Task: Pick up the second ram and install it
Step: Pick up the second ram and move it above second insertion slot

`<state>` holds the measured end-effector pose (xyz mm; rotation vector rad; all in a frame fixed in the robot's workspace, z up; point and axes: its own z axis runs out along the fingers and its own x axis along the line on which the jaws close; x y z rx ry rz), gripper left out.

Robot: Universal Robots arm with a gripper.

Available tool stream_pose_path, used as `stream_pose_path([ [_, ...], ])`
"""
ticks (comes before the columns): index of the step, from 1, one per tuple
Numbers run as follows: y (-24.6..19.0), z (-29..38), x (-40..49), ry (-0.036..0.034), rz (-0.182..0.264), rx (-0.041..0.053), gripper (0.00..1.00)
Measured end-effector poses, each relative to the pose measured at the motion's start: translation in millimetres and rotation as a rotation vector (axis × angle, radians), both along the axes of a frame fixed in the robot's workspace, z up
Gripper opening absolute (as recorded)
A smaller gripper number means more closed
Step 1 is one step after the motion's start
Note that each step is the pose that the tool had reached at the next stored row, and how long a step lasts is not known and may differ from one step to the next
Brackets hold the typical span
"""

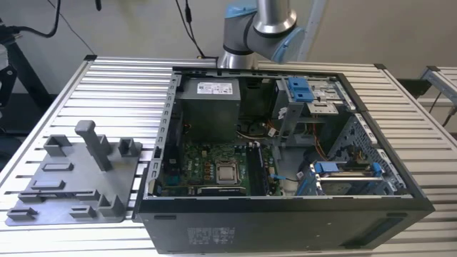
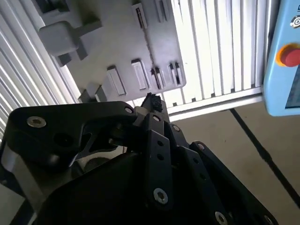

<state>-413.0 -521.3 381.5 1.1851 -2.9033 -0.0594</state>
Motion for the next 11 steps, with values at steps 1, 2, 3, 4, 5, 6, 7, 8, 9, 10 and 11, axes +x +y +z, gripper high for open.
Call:
stream_pose_path([
  [1, 0.0, 0.0, -0.1, 0.0000, 0.016, -0.0005, 0.11],
  [2, 0.0, 0.0, -0.1, 0.0000, 0.028, -0.0008, 0.11],
  [3, 0.0, 0.1, -0.1, -0.0003, 0.037, -0.0008, 0.11],
  [4, 0.0, 0.1, -0.1, -0.0006, 0.041, -0.0010, 0.11],
  [5, 0.0, 0.1, -0.2, -0.0021, 0.045, -0.0010, 0.11],
  [6, 0.0, 0.1, -0.2, -0.0023, 0.049, -0.0009, 0.11],
  [7, 0.0, 0.1, -0.2, -0.0025, 0.052, -0.0009, 0.11],
  [8, 0.1, 0.0, -0.2, -0.0025, 0.052, -0.0008, 0.11],
  [9, 0.0, 0.1, -0.2, -0.0024, 0.055, -0.0009, 0.11],
  [10, 0.0, 0.1, -0.2, -0.0025, 0.063, -0.0009, 0.11],
  [11, 0.0, 0.0, -0.2, -0.0025, 0.074, -0.0009, 0.11],
])
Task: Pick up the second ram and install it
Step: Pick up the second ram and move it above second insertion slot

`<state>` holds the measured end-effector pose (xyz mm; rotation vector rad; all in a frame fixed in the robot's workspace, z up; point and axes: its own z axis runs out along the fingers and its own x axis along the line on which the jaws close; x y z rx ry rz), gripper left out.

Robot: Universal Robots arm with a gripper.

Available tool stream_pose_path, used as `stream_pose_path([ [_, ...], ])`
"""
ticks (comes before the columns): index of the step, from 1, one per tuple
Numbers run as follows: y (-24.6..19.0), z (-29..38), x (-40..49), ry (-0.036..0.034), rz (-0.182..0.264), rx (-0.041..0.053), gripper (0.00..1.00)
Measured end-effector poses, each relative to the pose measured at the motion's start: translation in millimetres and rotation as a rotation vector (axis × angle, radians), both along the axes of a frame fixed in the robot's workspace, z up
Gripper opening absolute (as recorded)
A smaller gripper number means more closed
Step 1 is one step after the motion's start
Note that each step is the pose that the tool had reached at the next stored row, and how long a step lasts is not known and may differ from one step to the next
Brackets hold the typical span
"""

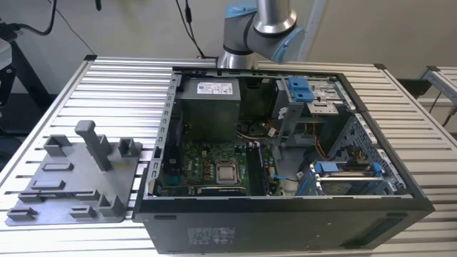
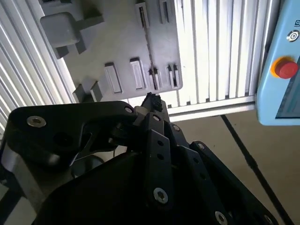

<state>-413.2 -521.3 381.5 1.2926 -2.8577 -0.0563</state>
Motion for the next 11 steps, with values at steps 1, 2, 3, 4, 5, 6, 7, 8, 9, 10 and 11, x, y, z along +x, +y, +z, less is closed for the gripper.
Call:
stream_pose_path([
  [1, 0.0, -0.1, 0.0, -0.0001, 0.016, 0.0001, 0.11],
  [2, 0.0, -0.1, -0.1, -0.0001, 0.033, 0.0002, 0.11],
  [3, 0.0, -0.2, -0.1, -0.0002, 0.049, 0.0002, 0.11],
  [4, 0.0, -0.1, 0.0, -0.0001, 0.061, 0.0001, 0.11],
  [5, 0.0, 0.0, 0.0, 0.0001, 0.072, 0.0000, 0.11],
  [6, 0.0, -0.1, 0.0, 0.0000, 0.085, 0.0001, 0.11],
  [7, 0.0, -0.2, 0.0, -0.0001, 0.099, 0.0001, 0.11],
  [8, 0.0, -0.2, 0.0, 0.0000, 0.110, 0.0001, 0.11],
  [9, 0.0, -0.3, 0.0, 0.0000, 0.126, 0.0001, 0.11],
  [10, 0.0, -0.3, 0.0, 0.0000, 0.142, 0.0001, 0.11],
  [11, 0.0, -0.5, 0.0, 0.0000, 0.158, 0.0001, 0.11],
])
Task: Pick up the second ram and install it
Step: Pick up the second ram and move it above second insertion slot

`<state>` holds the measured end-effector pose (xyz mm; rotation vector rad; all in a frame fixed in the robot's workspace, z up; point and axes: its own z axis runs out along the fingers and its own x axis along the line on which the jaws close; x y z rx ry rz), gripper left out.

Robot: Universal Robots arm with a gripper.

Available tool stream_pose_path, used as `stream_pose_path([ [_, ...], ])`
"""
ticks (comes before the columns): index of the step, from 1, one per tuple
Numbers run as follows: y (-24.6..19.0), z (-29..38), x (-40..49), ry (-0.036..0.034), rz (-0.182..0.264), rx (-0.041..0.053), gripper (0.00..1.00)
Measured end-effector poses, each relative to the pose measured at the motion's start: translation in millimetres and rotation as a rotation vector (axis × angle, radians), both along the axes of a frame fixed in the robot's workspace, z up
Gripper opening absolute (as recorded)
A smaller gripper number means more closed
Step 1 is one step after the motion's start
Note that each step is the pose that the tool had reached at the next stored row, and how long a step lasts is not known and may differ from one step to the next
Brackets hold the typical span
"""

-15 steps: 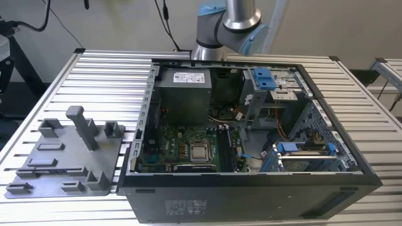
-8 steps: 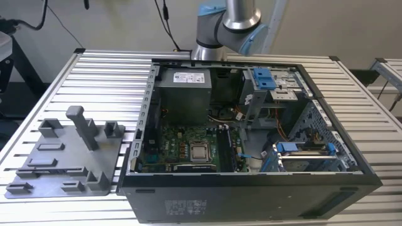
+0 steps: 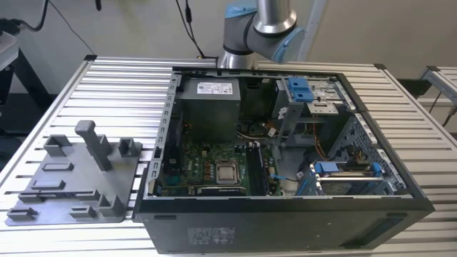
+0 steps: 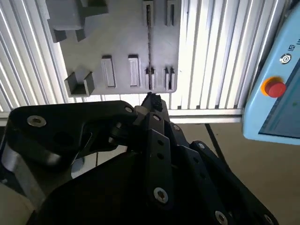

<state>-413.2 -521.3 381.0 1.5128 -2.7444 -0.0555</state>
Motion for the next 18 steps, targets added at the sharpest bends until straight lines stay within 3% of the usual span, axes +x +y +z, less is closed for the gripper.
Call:
stream_pose_path([
  [9, 0.1, -3.0, 0.0, -0.0016, 0.150, -0.0012, 0.11],
  [18, 1.4, -10.0, 0.0, -0.0142, 0.274, -0.0028, 0.11],
])
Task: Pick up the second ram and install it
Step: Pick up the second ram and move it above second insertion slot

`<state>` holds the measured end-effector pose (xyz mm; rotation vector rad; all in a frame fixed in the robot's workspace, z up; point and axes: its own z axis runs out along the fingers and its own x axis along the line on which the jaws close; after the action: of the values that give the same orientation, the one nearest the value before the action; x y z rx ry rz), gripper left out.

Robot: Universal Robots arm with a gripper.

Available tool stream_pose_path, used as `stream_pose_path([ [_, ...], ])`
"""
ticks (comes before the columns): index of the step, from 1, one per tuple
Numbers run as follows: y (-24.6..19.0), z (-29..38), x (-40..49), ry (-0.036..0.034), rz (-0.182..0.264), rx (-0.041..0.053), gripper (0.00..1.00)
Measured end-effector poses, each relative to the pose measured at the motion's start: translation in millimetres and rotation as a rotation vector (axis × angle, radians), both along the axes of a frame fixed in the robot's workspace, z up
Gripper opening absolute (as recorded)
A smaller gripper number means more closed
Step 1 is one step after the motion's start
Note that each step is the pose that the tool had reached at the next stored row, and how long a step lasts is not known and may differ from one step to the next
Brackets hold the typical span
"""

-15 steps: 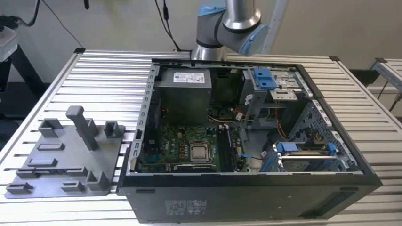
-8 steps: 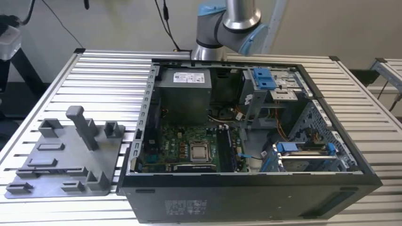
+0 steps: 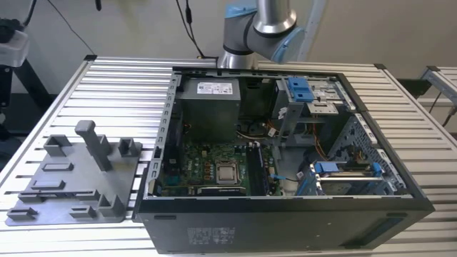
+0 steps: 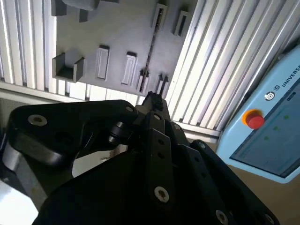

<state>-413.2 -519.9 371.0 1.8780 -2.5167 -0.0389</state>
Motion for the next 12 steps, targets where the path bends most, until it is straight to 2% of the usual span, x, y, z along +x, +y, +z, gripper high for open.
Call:
stream_pose_path([
  [7, 0.8, -4.4, 0.0, -0.0019, 0.092, 0.0001, 0.11],
  [12, 0.9, -6.4, -0.6, -0.0020, 0.137, 0.0002, 0.11],
])
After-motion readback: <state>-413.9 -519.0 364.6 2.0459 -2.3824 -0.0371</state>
